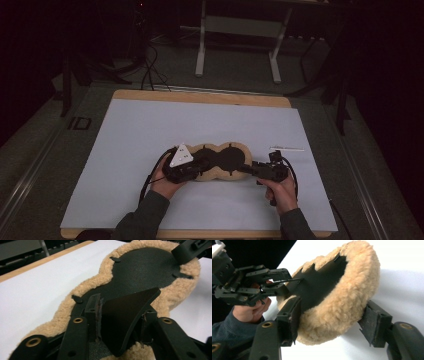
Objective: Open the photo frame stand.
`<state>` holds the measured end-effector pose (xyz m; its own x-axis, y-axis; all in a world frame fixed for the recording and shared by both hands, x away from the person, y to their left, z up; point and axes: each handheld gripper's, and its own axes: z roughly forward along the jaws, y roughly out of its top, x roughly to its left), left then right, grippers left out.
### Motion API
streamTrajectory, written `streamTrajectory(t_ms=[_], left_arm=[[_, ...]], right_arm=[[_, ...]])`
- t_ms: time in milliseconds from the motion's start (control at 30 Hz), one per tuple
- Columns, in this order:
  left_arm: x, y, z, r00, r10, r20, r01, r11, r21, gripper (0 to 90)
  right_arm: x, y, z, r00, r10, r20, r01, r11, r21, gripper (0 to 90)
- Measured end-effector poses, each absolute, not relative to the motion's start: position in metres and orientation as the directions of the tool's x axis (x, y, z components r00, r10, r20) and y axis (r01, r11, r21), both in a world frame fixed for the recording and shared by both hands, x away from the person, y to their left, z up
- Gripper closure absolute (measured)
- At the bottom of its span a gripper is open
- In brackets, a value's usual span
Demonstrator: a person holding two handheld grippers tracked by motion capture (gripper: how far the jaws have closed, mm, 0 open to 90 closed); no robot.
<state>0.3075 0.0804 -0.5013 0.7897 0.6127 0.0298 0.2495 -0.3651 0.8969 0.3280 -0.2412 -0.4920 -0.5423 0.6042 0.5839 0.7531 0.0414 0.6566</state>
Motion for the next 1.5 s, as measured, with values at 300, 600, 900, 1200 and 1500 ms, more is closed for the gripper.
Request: streamTrajectory(t_ms=[300, 600, 900, 1200, 1500], left_arm=[[0.3, 0.081, -0.497, 0.798, 0.602, 0.025, 0.278, -0.404, 0.871, 47.7], [0.296, 0.091, -0.499, 0.799, 0.598, -0.055, 0.359, -0.401, 0.843, 39.6], [0.288, 0.102, -0.506, 0.789, 0.609, -0.085, 0.391, -0.391, 0.833, 39.3], [0.274, 0.116, -0.498, 0.783, 0.618, -0.063, 0.39, -0.41, 0.824, 40.1], [0.271, 0.147, -0.489, 0.752, 0.652, -0.098, 0.401, -0.334, 0.853, 41.6]], right_arm=[[0.328, -0.244, -0.495, -0.527, 0.598, 0.604, 0.753, 0.0, 0.658, 48.8], [0.328, -0.245, -0.494, -0.529, 0.594, 0.605, 0.751, -0.003, 0.66, 54.3], [0.327, -0.246, -0.494, -0.537, 0.6, 0.594, 0.747, 0.011, 0.664, 57.1], [0.324, -0.246, -0.494, -0.541, 0.616, 0.573, 0.742, 0.027, 0.67, 57.3], [0.323, -0.246, -0.495, -0.543, 0.616, 0.571, 0.739, 0.027, 0.674, 57.4]])
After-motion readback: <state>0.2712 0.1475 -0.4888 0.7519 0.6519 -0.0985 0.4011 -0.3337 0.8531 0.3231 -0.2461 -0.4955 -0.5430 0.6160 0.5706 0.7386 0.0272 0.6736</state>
